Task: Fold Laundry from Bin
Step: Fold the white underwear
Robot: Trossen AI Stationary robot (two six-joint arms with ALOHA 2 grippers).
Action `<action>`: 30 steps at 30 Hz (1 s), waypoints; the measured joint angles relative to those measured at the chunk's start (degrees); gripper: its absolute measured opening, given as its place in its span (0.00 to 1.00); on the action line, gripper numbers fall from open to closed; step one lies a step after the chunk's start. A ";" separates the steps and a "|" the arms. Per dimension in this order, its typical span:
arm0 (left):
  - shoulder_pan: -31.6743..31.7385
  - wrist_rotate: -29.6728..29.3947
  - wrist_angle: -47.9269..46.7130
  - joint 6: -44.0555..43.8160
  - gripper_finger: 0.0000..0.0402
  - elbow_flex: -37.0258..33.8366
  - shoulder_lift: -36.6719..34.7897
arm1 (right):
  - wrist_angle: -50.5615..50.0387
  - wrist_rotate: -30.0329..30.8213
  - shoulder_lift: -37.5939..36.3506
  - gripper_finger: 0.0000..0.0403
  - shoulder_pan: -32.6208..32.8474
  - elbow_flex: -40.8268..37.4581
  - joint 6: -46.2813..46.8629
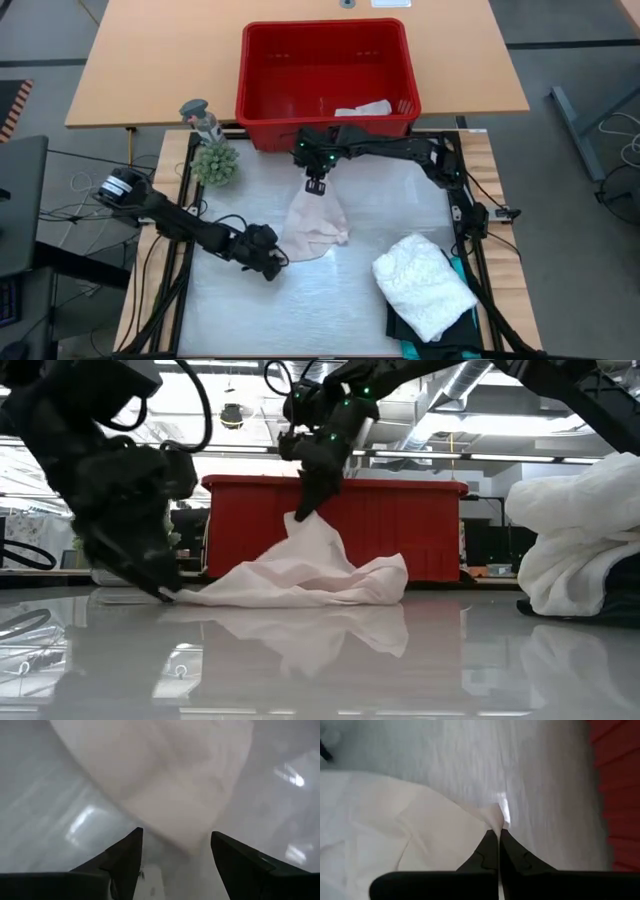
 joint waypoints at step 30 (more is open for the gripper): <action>6.43 -4.11 33.06 9.45 0.56 -0.76 7.53 | -21.40 -10.54 -17.17 0.44 -0.85 -12.88 -0.74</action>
